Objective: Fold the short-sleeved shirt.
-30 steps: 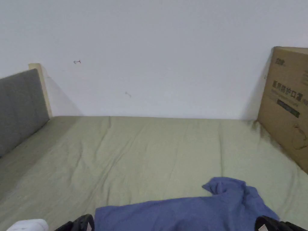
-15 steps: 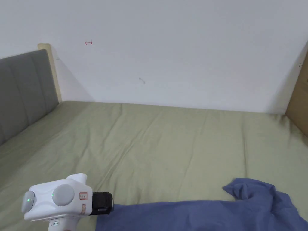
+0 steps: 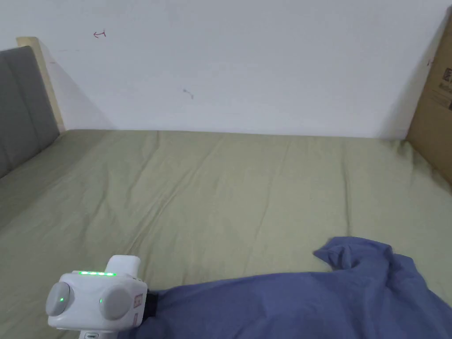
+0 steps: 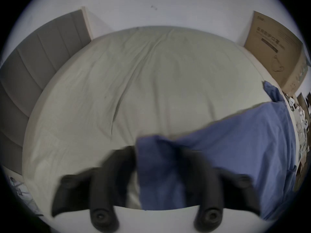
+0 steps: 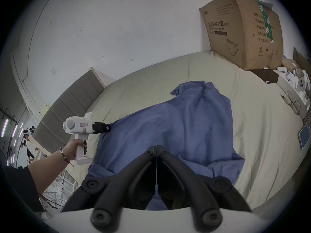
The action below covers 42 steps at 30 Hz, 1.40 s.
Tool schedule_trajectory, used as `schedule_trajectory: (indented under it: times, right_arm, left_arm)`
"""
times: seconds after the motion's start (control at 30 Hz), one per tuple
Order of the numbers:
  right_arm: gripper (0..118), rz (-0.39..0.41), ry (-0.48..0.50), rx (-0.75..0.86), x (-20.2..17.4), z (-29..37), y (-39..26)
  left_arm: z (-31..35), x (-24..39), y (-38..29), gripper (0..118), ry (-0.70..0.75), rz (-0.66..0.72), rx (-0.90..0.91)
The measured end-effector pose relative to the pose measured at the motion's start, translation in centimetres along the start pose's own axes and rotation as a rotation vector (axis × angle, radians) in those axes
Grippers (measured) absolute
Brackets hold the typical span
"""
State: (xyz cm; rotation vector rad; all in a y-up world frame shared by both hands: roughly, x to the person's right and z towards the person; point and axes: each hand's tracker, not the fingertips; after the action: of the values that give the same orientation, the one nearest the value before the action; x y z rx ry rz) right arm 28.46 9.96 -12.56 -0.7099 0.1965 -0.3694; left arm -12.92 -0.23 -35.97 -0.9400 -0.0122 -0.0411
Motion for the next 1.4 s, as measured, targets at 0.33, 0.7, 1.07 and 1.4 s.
schedule_trajectory:
  times: [0.33, 0.7, 1.07, 1.4]
  right_arm:
    - [0, 0.023, -0.066, 0.063, 7.1, -6.3, 12.9]
    - [118, -0.1, -0.366, -0.354, 18.0, -24.2, 23.0]
    - [115, 0.076, -0.383, -0.569, 17.6, -31.9, 21.2]
    - [54, 0.235, -0.377, -0.562, 14.6, -31.4, 21.6]
  left_arm:
    - [4.9, -1.6, -1.2, 3, -0.052, 0.092, 0.222]
    - [5.6, -3.7, -2.7, 3, -0.03, 0.202, 0.187]
    - [3.3, -4.2, -3.4, 3, -0.04, 0.262, 0.109]
    - [3.2, -4.3, -3.1, 3, -0.037, 0.251, 0.086]
